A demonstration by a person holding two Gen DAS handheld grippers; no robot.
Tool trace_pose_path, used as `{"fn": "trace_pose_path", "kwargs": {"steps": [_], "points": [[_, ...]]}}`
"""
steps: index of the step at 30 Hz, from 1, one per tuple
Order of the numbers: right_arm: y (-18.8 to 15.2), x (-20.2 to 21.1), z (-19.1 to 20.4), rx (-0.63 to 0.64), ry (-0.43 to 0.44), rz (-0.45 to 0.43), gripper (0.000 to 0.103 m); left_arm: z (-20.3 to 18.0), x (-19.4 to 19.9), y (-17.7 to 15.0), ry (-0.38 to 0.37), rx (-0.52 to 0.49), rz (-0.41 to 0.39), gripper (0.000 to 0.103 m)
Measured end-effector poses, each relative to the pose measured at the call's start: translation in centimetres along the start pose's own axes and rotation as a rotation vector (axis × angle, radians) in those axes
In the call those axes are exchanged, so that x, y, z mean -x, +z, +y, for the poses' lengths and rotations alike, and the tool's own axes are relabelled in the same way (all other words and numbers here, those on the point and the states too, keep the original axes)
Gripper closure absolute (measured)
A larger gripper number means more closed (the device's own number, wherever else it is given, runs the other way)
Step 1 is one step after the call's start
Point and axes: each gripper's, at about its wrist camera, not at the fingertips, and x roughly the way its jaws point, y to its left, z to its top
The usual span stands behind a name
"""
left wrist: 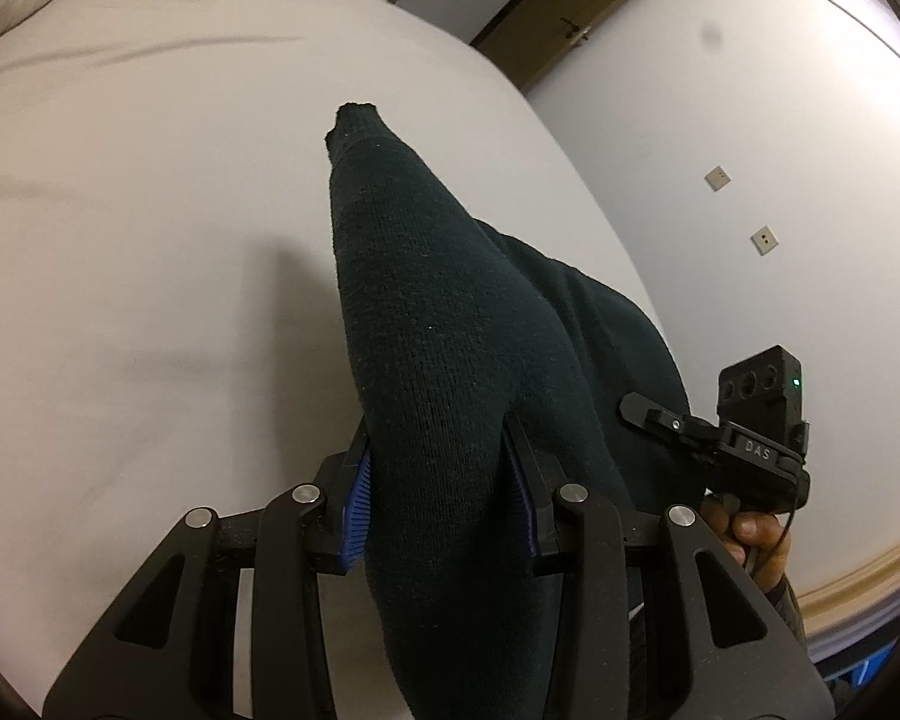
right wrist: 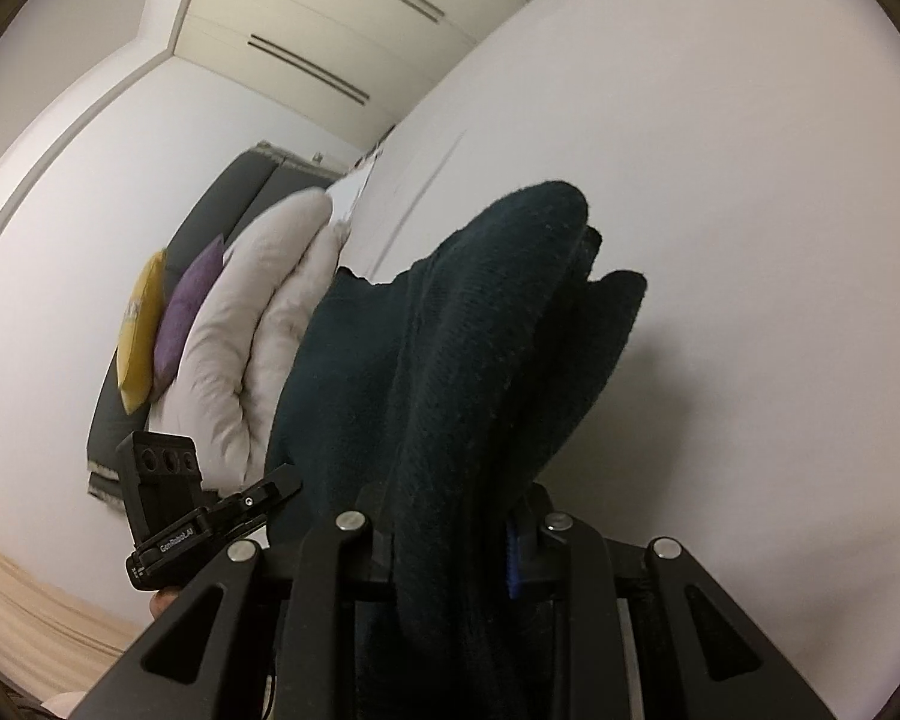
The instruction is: Fold small clothes
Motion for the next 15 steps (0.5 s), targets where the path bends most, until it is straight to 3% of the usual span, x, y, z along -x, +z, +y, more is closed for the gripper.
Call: {"fn": "trace_pose_path", "kwargs": {"steps": [4,6,7,9,12,15], "points": [[-2.7,-3.7,-2.2,-0.065,-0.026,0.068,0.076,4.2,-2.2,-3.6,0.028,0.084,0.056,0.063],[-4.1,-5.0,-4.2,-0.12,-0.062,0.083,0.074,6.4,-3.0,-5.0,-0.018,0.14,0.032,0.056],[-4.4,-4.7,-5.0,-0.145,-0.02,0.056,0.073,7.1,-2.9,-5.4,-0.058,0.18,0.019,0.055],[-4.5,-3.9,-5.2,-0.196,0.022,0.036,0.063,7.6,-2.3,-5.8,-0.089,0.212,0.001,0.054],[-4.5,-0.9,-4.8,-0.225,-0.035,-0.025,0.05,8.0,-0.3,-6.1,-0.041,0.172,-0.021,0.054],[-5.1,3.2,-4.0,-0.25,-0.036,-0.143,0.05,6.5,2.9,-6.0,0.05,0.123,-0.113,0.056]]}}
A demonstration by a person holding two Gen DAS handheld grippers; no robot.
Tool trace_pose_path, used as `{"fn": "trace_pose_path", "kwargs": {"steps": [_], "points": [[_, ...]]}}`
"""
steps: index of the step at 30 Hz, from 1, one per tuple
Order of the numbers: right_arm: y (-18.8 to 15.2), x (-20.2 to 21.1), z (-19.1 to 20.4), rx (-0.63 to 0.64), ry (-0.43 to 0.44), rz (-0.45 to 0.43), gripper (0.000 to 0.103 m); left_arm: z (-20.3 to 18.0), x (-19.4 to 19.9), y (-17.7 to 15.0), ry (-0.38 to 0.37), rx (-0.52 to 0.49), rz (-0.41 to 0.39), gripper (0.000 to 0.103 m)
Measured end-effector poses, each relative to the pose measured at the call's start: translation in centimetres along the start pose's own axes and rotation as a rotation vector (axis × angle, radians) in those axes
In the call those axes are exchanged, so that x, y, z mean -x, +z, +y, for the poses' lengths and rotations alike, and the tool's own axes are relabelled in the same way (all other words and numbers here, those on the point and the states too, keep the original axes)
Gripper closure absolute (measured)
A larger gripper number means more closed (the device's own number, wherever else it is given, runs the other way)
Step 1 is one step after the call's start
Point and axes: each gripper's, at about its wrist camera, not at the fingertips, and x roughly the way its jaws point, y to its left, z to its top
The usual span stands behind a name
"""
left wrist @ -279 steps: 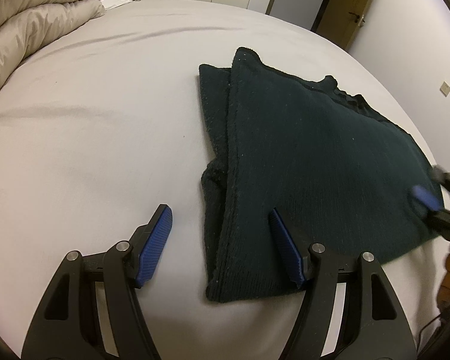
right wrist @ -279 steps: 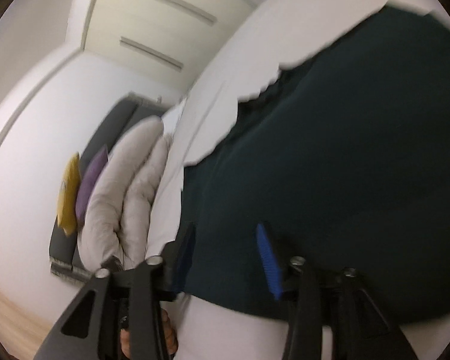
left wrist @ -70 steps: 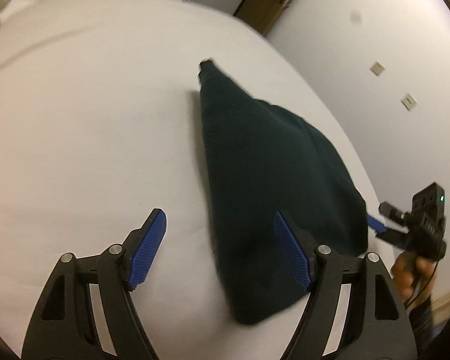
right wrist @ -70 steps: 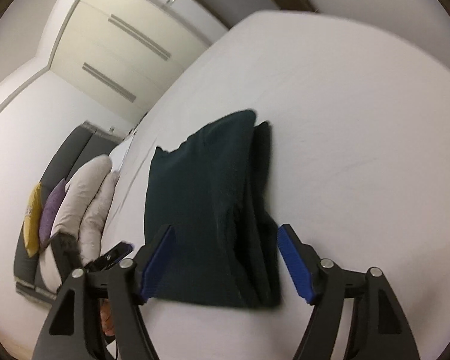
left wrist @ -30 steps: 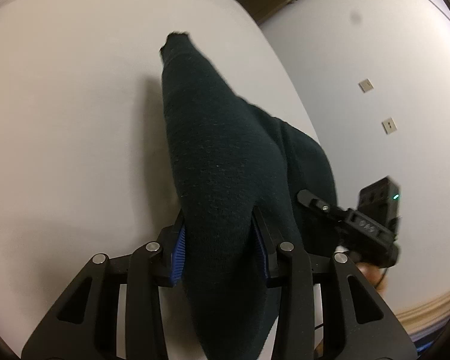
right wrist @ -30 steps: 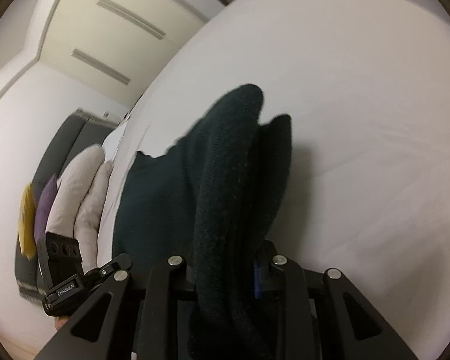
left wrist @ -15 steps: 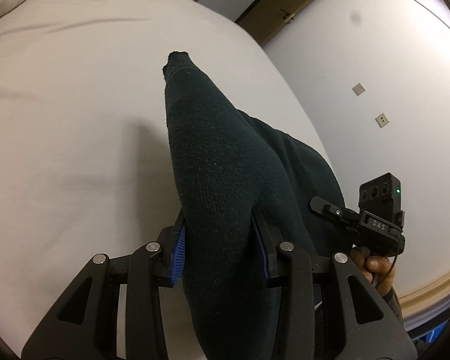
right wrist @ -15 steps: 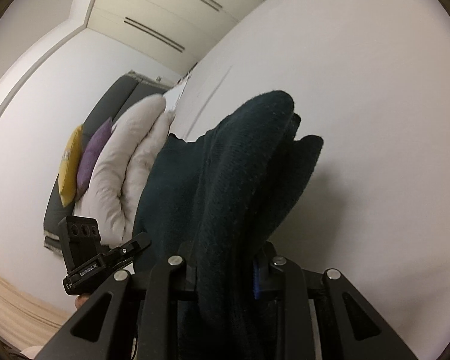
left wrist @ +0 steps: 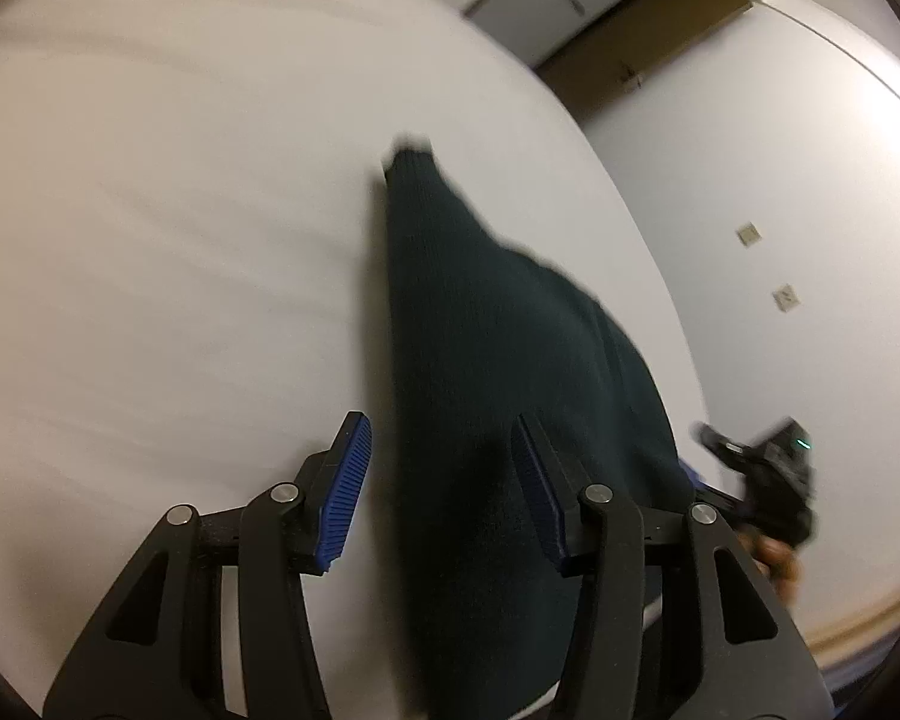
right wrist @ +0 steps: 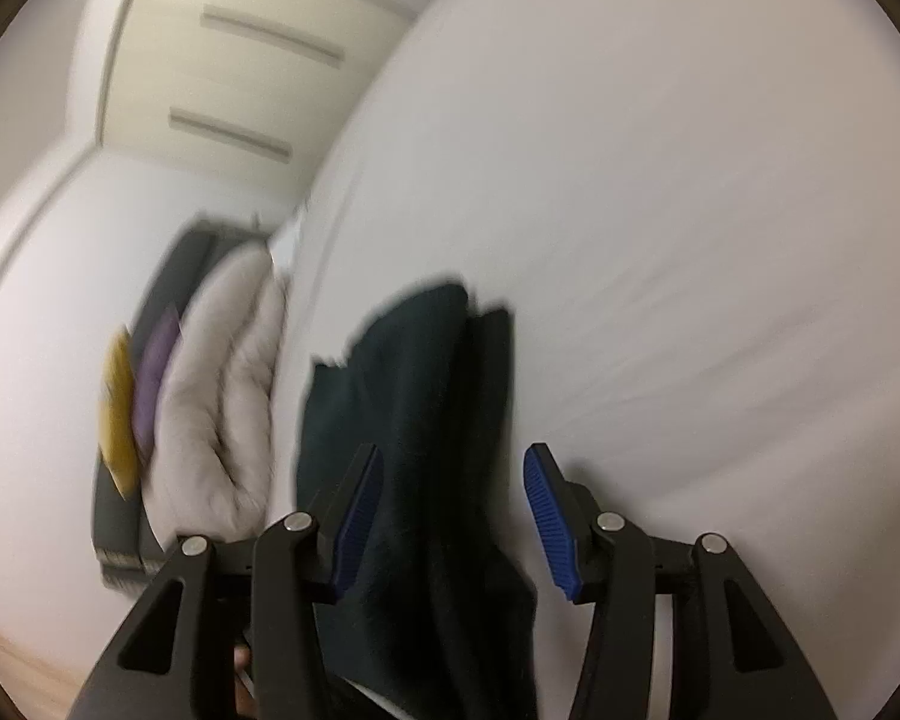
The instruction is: Fold small clothes
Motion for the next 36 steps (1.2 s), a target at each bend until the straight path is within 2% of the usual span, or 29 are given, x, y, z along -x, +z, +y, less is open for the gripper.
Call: {"fn": "trace_pose_path", "kwargs": {"steps": [1,3,7,9,11,12,13,14,16,18,21,24,27,28,30,32,33,34,35,36], "points": [[-0.1,0.8,0.5,0.007,0.02,-0.016,0.052,0.0,2.0,-0.5,0.011,-0.022,-0.024,0.056],[-0.9,1.5,2.6,0.072,0.077,-0.004,0.065,-2.1,3.3,-0.7,0.016,-0.091,-0.053,0.056],[-2.3,-1.0,5.6,0.16,0.221,0.098,0.067,-6.5,1.7,-2.2,0.024,-0.202,-0.019,0.056],[-3.2,-3.2,5.4,0.145,0.229,0.14,0.067,-5.7,0.7,-3.5,0.041,-0.206,0.025,0.056],[-3.4,-4.9,3.7,0.066,0.198,0.156,0.07,-5.6,-0.7,-3.8,0.048,-0.194,0.038,0.056],[-3.4,-5.4,1.9,0.009,0.188,0.154,0.083,-5.2,-0.8,-4.1,0.046,-0.193,0.038,0.056],[-3.4,-5.7,0.8,-0.023,0.186,0.151,0.089,-4.9,-0.8,-4.2,0.04,-0.192,0.041,0.056],[-3.3,-6.1,-0.7,-0.073,0.188,0.153,0.103,-4.6,-0.9,-4.2,0.027,-0.183,0.045,0.056],[-3.3,-6.9,-2.8,-0.158,0.229,0.159,0.103,-4.2,-1.4,-4.1,-0.003,-0.152,0.058,0.056],[-3.3,-7.2,-3.2,-0.165,0.257,0.139,0.103,-3.5,-1.4,-4.3,-0.018,-0.134,0.062,0.056],[-3.8,-7.6,-2.1,-0.111,0.22,0.125,0.103,-3.5,-2.3,-4.7,-0.01,-0.155,0.039,0.057],[-4.4,-7.7,-2.5,-0.107,0.243,0.131,0.103,-3.8,-3.8,-4.4,0.007,-0.193,0.025,0.057],[-5.1,-6.7,-1.1,-0.069,0.186,0.143,0.103,-4.7,-4.6,-3.3,0.008,-0.181,0.021,0.057],[-5.3,-6.3,-0.4,-0.053,0.179,0.146,0.1,-4.7,-4.4,-3.3,0.005,-0.169,0.018,0.057],[-6.1,-4.9,1.1,-0.002,0.224,0.158,0.083,-4.3,-4.1,-3.6,0.003,-0.157,0.016,0.057],[-7.3,-3.8,1.8,0.038,0.258,0.168,0.075,-3.9,-3.8,-3.9,0.001,-0.151,0.012,0.057],[-8.0,-4.0,2.0,0.066,0.243,0.186,0.074,-3.8,-3.8,-4.0,-0.002,-0.145,0.009,0.057],[-8.3,-4.4,1.6,0.072,0.219,0.198,0.075,-3.7,-3.8,-4.1,-0.004,-0.139,0.007,0.057],[-8.7,-5.1,0.4,0.048,0.199,0.209,0.094,-3.7,-3.7,-4.2,-0.003,-0.139,0.006,0.057],[-8.9,-5.5,-0.9,0.012,0.206,0.207,0.103,-3.7,-3.7,-4.2,0.001,-0.144,0.007,0.057]]}}
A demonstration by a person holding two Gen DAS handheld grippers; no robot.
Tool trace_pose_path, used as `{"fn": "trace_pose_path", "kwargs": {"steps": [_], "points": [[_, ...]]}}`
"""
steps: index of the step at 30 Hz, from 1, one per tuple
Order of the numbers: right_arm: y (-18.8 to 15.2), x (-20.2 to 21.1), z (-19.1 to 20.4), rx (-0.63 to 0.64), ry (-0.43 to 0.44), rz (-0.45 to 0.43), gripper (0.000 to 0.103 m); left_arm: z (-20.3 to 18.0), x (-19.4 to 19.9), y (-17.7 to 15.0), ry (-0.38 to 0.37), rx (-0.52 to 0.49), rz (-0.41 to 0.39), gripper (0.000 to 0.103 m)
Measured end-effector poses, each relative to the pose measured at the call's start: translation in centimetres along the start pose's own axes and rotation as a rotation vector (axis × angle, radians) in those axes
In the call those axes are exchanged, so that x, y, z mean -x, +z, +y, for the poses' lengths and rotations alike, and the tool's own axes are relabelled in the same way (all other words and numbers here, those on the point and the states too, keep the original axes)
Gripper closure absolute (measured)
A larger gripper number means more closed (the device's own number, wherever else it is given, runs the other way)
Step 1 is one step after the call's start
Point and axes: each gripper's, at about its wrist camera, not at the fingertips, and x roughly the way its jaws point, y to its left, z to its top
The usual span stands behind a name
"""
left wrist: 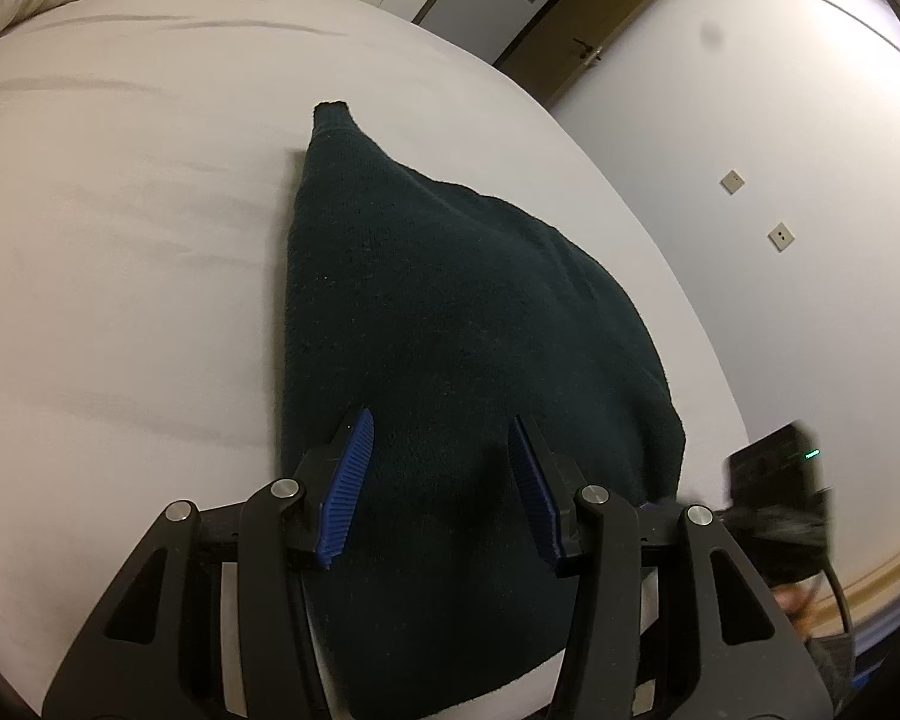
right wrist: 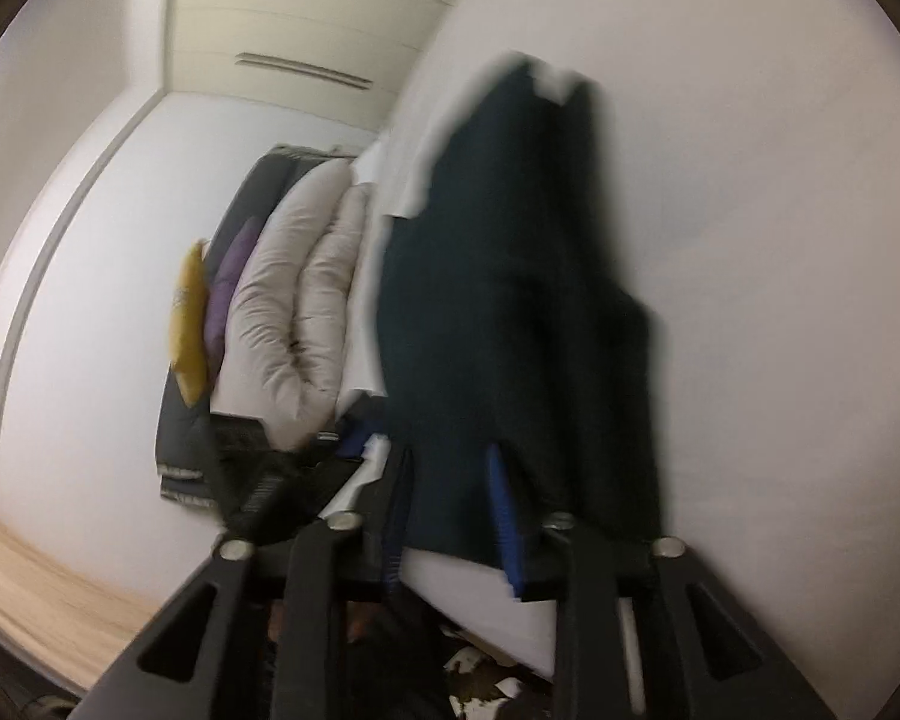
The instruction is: Fold small clothes
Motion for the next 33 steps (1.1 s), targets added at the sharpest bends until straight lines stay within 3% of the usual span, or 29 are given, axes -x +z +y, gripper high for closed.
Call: {"fn": "trace_pose_path", "kwargs": {"steps": [3,10,12,13,14,16,17,19,22,23,26,27,30,33], "points": [[-0.6,1.1,-2.4,-0.047,0.114,-0.034,0.103,0.1,0.0,-0.2,0.001,-0.015,-0.002,0.057],[-2.2,2.7,-1.8,-0.021,0.089,0.01,0.101,0.7,1.0,-0.3,-0.014,0.031,-0.014,0.057],[-2.8,3.7,-1.1,-0.006,0.084,-0.002,0.07,0.0,2.1,-0.3,0.027,0.02,-0.02,0.056],[-3.2,4.1,-0.5,0.012,0.075,-0.013,0.063,-0.5,2.7,-0.4,0.051,0.003,-0.027,0.051],[-3.3,5.3,-0.2,0.039,0.057,-0.03,0.05,-1.0,3.3,-0.5,0.072,-0.019,-0.04,0.049],[-4.0,6.7,1.3,0.107,0.005,-0.062,0.036,-2.5,5.1,-1.0,0.136,-0.075,-0.097,0.041],[-4.1,7.0,2.0,0.133,-0.022,-0.081,0.035,-3.1,5.8,-1.2,0.159,-0.097,-0.124,0.038],[-3.9,8.2,4.0,0.208,-0.072,-0.134,0.034,-5.2,7.8,-1.8,0.238,-0.174,-0.219,0.022],[-3.9,9.6,7.4,0.316,-0.171,-0.245,0.018,-8.1,10.8,-2.6,0.353,-0.277,-0.373,0.002],[-4.0,10.5,8.3,0.356,-0.211,-0.29,0.013,-9.2,12.1,-3.0,0.397,-0.311,-0.456,0.0],[-5.0,12.3,12.1,0.481,-0.332,-0.462,0.0,-11.1,14.5,-3.4,0.467,-0.342,-0.579,0.0],[-5.5,13.1,13.5,0.529,-0.363,-0.529,0.0,-11.7,15.2,-3.4,0.489,-0.345,-0.599,0.0],[-6.7,14.2,16.4,0.63,-0.439,-0.629,0.0,-12.9,15.7,-2.7,0.572,-0.373,-0.536,0.0],[-7.6,14.5,18.6,0.713,-0.502,-0.683,0.0,-13.5,16.2,-2.8,0.614,-0.375,-0.506,0.0]]}}
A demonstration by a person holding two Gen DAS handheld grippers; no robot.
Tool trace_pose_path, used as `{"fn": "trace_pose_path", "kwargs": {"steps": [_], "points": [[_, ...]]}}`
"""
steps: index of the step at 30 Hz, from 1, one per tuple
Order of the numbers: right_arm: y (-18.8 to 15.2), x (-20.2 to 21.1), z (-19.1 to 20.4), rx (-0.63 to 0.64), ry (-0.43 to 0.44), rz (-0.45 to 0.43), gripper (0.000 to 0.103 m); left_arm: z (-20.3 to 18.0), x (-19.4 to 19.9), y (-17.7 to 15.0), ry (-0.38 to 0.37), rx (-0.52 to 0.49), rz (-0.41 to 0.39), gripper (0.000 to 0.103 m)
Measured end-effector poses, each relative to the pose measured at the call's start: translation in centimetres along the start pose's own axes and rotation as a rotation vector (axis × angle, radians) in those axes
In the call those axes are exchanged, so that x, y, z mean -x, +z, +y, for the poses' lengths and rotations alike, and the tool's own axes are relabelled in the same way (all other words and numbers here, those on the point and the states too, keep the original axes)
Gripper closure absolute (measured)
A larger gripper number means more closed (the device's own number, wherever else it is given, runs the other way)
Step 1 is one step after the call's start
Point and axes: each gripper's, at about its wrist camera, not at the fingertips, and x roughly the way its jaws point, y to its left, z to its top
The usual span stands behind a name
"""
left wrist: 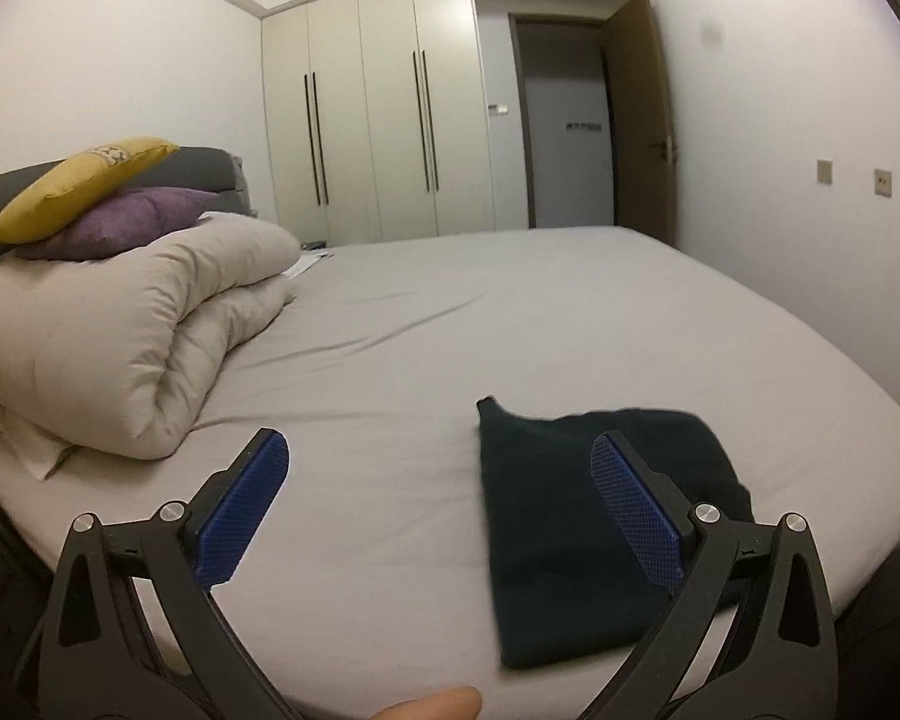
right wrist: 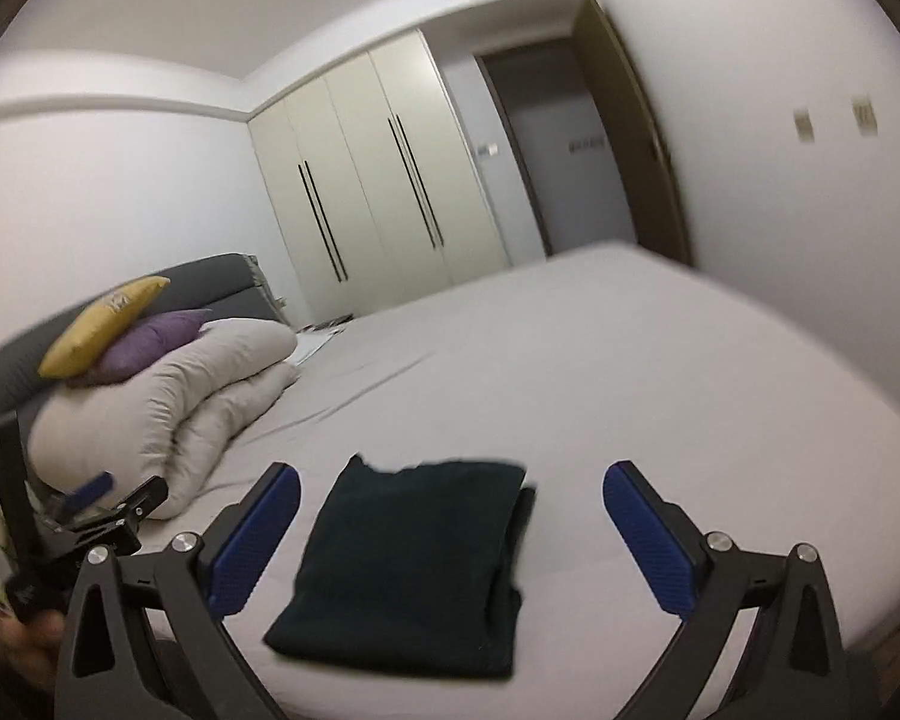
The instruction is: Fold small clothes
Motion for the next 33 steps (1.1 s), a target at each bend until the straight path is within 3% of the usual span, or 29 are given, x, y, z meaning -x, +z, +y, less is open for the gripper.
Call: {"fn": "trace_pose_path", "kwargs": {"steps": [2,6,9,14,21,25,33], "points": [[0.4,0.8,0.7,0.037,-0.006,-0.034,0.0,0.3,0.6,-0.2,-0.035,0.006,0.009,0.0],[1.2,0.8,2.9,0.097,-0.009,-0.037,0.0,0.5,0.5,-0.1,-0.024,-0.004,0.091,0.0],[1.5,0.6,3.7,0.124,-0.007,0.037,0.0,0.7,0.0,0.0,-0.034,0.01,0.154,0.0],[0.9,-0.5,3.3,0.096,-0.096,0.179,0.0,0.0,-1.3,-0.7,-0.067,0.018,0.254,0.0],[-1.1,-2.1,3.0,0.063,-0.121,0.299,0.0,-0.4,-2.4,-2.5,-0.045,0.009,0.282,0.0],[-2.0,-2.5,3.9,0.123,-0.143,0.328,0.0,-0.4,-2.7,-2.9,-0.054,0.027,0.293,0.0],[-2.6,-3.1,3.5,0.107,-0.157,0.375,0.0,-0.2,-3.7,-3.8,-0.06,0.049,0.328,0.0]]}}
